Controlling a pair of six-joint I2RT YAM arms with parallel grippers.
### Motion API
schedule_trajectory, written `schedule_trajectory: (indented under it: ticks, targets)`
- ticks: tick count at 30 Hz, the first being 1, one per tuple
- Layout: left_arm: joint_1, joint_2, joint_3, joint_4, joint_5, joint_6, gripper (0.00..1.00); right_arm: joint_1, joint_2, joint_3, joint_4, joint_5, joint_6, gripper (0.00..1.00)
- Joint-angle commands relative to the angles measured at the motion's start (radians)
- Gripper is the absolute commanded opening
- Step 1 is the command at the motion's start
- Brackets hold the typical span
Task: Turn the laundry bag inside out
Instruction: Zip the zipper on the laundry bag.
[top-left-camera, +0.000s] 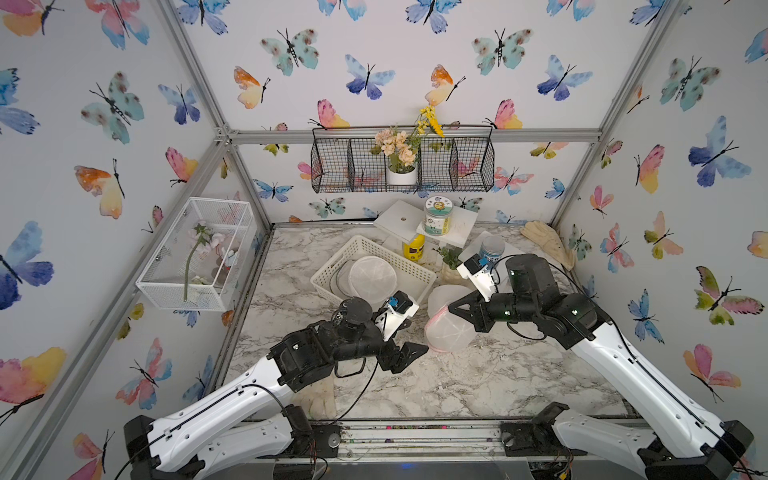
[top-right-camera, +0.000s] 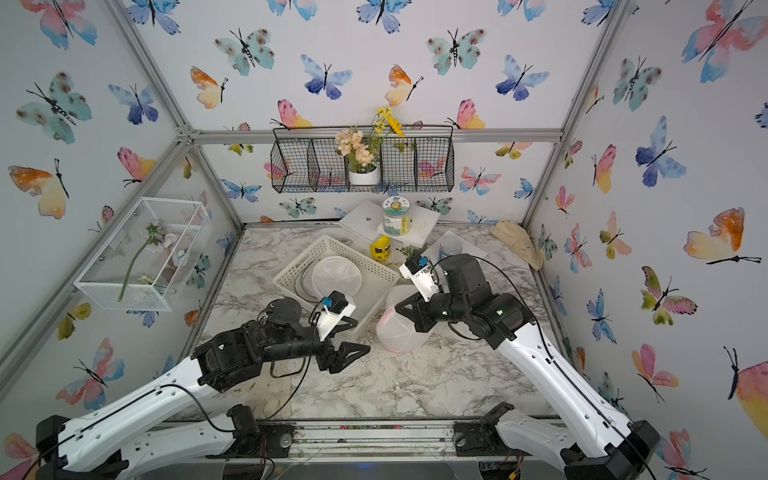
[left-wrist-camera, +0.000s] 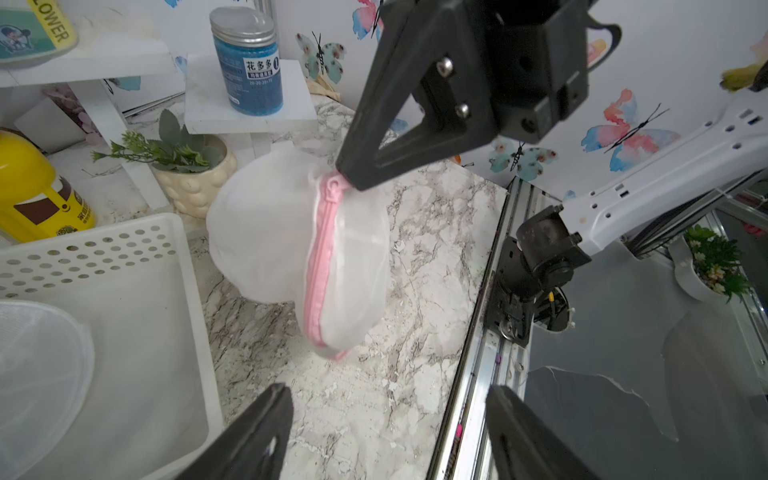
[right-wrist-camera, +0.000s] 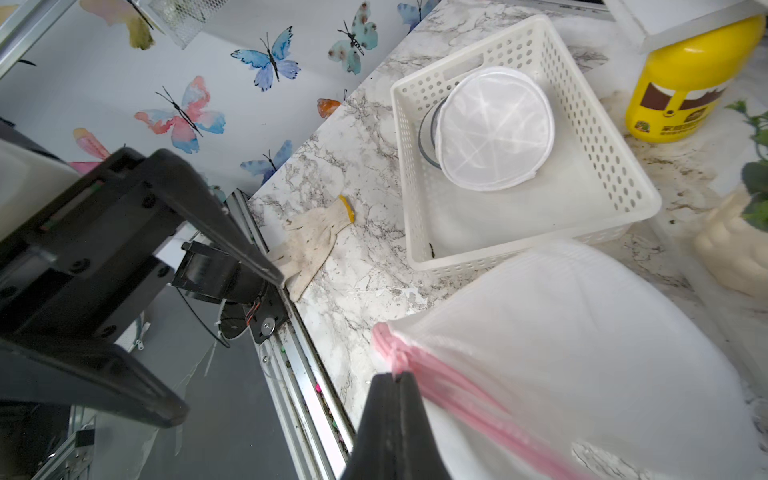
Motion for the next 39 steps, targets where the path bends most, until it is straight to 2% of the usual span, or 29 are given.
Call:
schedule_trajectory:
  ticks: [1, 4, 9, 18, 22, 26, 34, 39]
  targets:
    - [0.001, 0.052, -0.036, 0.163, -0.084, -0.035, 0.76, -0.002, -0.006, -0.033, 0.034, -0.096, 0.004, 0.02]
    - [0.001, 0.095, -0.025, 0.168, -0.122, -0.032, 0.69, -0.002, -0.007, -0.051, 0.057, -0.128, 0.012, 0.02]
    - [0.001, 0.128, -0.017, 0.145, -0.076, -0.006, 0.6, -0.002, -0.006, -0.067, 0.082, -0.183, 0.016, 0.02]
    - [0.003, 0.15, -0.036, 0.202, -0.022, -0.001, 0.33, -0.002, -0.038, -0.104, 0.125, -0.196, 0.025, 0.02]
    - [0.003, 0.179, -0.03, 0.218, 0.002, -0.005, 0.14, -0.002, -0.039, -0.098, 0.125, -0.136, 0.057, 0.02]
    - [0.003, 0.19, -0.029, 0.215, 0.016, -0.005, 0.02, -0.002, -0.042, -0.091, 0.124, -0.067, 0.096, 0.02]
    - [0.003, 0.15, -0.056, 0.203, 0.019, 0.002, 0.0, -0.004, -0.041, -0.07, 0.031, 0.247, 0.207, 0.02]
    - [0.003, 0.083, -0.112, 0.228, 0.002, -0.013, 0.0, -0.029, -0.06, -0.144, -0.027, 0.329, 0.315, 0.02]
